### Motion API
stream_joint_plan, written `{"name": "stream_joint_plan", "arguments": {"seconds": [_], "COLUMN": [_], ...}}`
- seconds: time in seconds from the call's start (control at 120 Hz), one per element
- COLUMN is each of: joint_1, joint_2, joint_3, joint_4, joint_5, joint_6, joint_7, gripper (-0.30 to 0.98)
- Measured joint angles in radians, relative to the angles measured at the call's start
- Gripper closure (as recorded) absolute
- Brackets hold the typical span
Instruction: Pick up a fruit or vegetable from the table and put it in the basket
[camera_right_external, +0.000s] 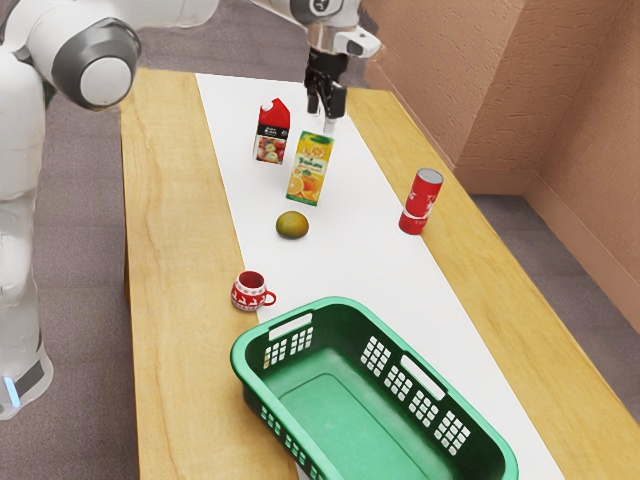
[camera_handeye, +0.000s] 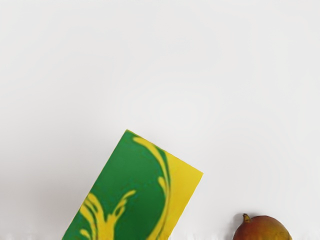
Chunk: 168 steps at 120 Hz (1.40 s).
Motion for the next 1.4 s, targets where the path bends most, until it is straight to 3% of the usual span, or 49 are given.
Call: {"name": "stream_joint_plan", "arguments": {"seconds": [0.158,0.225,0.258,0.317,0.392,0.425,0.508,0.575,0.692,0.817,0.925,1.4], "joint_1": [0.235,0.256,0.203,0.014,-0.081,-0.083,0.007,0.079,0.115,0.125,0.161,0.192], "joint_2": [-0.338,-0.409,-0.424,-0.444,-0.454,-0.451,-0.448,-0.457,-0.467,-0.5,-0.494,-0.329], "joint_3": [-0.238,-0.324,-0.301,-0.116,-0.024,-0.053,-0.255,-0.319,-0.344,-0.396,-0.41,-0.498], "joint_4": [-0.233,-0.267,-0.272,-0.276,-0.278,-0.281,-0.302,-0.306,-0.347,-0.547,-0.623,-0.609], "joint_5": [0.027,0.032,0.035,0.05,0.053,0.05,0.085,0.101,0.11,0.115,0.118,0.112], "joint_6": [0.055,0.032,0.021,-0.01,-0.084,-0.111,-0.126,-0.118,-0.107,-0.044,0.015,0.172], "joint_7": [-0.015,-0.039,-0.052,-0.078,-0.107,-0.12,-0.152,-0.176,-0.212,-0.243,-0.266,-0.331], "gripper": [0.0,0.0,0.0,0.0,0.0,0.0,0.0,0.0,0.0,0.0,0.0,0.0]}}
